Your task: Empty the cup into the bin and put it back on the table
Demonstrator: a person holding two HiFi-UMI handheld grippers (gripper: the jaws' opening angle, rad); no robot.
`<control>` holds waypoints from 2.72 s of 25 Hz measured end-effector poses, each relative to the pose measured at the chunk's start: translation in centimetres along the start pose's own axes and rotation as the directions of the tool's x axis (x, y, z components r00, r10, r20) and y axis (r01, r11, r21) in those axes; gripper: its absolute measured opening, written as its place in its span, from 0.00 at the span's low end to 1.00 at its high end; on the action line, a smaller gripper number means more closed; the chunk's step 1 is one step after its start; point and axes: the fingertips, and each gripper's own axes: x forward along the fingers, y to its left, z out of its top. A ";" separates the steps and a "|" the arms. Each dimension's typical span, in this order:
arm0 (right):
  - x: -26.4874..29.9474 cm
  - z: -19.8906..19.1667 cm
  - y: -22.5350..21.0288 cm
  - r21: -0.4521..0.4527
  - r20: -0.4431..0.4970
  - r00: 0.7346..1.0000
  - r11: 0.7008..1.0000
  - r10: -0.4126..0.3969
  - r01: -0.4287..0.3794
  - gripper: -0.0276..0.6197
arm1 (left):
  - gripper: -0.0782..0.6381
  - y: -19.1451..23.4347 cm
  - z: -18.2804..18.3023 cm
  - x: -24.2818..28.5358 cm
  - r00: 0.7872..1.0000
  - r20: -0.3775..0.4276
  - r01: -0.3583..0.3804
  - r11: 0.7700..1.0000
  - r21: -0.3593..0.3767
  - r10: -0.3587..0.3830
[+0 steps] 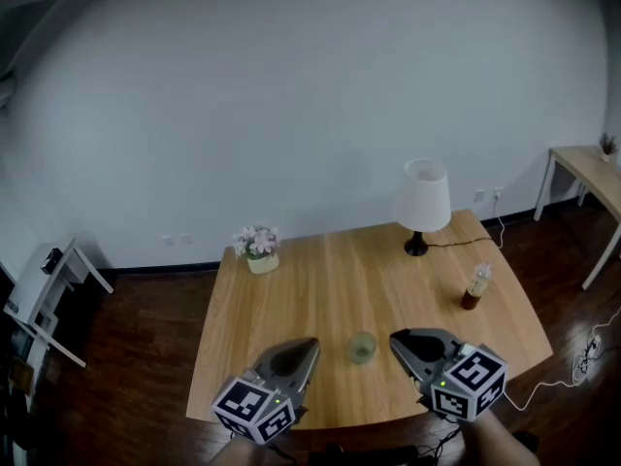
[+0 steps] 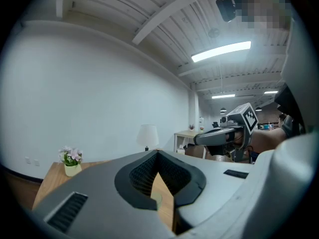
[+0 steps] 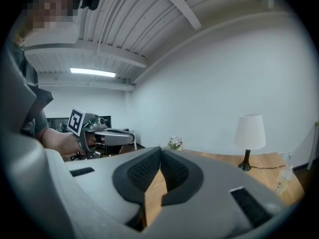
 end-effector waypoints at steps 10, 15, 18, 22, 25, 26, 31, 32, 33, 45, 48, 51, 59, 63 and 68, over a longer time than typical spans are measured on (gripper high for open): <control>4.3 -1.8 -2.9 0.021 -0.078 0.997 1.000 0.005 -0.003 0.16 | 0.10 3.5 -2.3 2.6 0.999 -0.042 -0.025 0.998 -0.049 0.023; 6.7 -4.2 -4.0 0.046 -0.129 0.992 0.999 0.008 -0.002 0.16 | 0.10 5.7 -4.6 3.2 0.997 -0.064 -0.041 0.996 -0.083 0.035; 8.2 -6.4 -4.6 0.048 -0.159 0.987 0.998 0.034 -0.027 0.34 | 0.10 6.6 -6.8 3.7 0.995 -0.094 -0.050 0.993 -0.106 0.040; 9.5 -9.6 -5.6 0.066 -0.219 0.975 0.998 0.032 -0.018 0.39 | 0.10 7.5 -10.1 4.3 0.989 -0.143 -0.065 0.988 -0.142 0.045; 10.1 -11.7 -6.3 0.076 -0.263 0.964 0.997 0.022 -0.001 0.42 | 0.10 8.3 -11.9 4.5 0.985 -0.166 -0.080 0.984 -0.158 0.053; 10.3 -12.2 -6.5 0.080 -0.272 0.962 0.997 0.017 0.005 0.42 | 0.10 8.5 -12.4 4.6 0.984 -0.172 -0.084 0.983 -0.161 0.056; 11.3 -14.7 -7.3 0.092 -0.325 0.945 0.996 0.019 0.011 0.45 | 0.10 9.6 -15.3 5.5 0.974 -0.217 -0.107 0.978 -0.178 0.067; 11.5 -15.4 -7.3 0.092 -0.338 0.941 0.996 0.021 0.011 0.45 | 0.10 9.7 -16.0 5.6 0.972 -0.226 -0.110 0.977 -0.184 0.067; 11.8 -16.0 -7.4 0.093 -0.350 0.936 0.996 0.024 0.009 0.48 | 0.10 9.7 -16.6 5.7 0.970 -0.234 -0.113 0.976 -0.187 0.067; 13.7 -24.2 -7.9 0.059 -0.488 0.872 0.998 0.030 -0.002 0.62 | 0.10 10.0 -23.3 7.0 0.932 -0.347 -0.172 0.969 -0.176 0.102; 14.1 -25.4 -7.9 0.073 -0.496 0.867 0.997 0.043 -0.008 0.68 | 0.10 9.7 -24.4 7.1 0.923 -0.372 -0.173 0.970 -0.172 0.098; 14.7 -26.2 -7.8 0.075 -0.494 0.868 0.997 0.046 -0.010 0.68 | 0.10 9.3 -25.3 7.2 0.918 -0.389 -0.156 0.973 -0.168 0.080; 16.3 -27.5 -7.9 0.074 -0.482 0.875 0.997 0.038 -0.003 0.78 | 0.10 9.1 -27.1 7.7 0.915 -0.399 -0.124 0.980 -0.159 0.051; 16.8 -27.1 -7.9 0.062 -0.456 0.890 0.998 0.025 0.004 0.78 | 0.10 9.2 -27.3 7.8 0.917 -0.394 -0.126 0.979 -0.162 0.053; 17.4 -27.4 -8.0 0.050 -0.445 0.896 0.998 0.001 0.024 0.78 | 0.10 9.6 -27.6 7.6 0.914 -0.399 -0.147 0.976 -0.161 0.072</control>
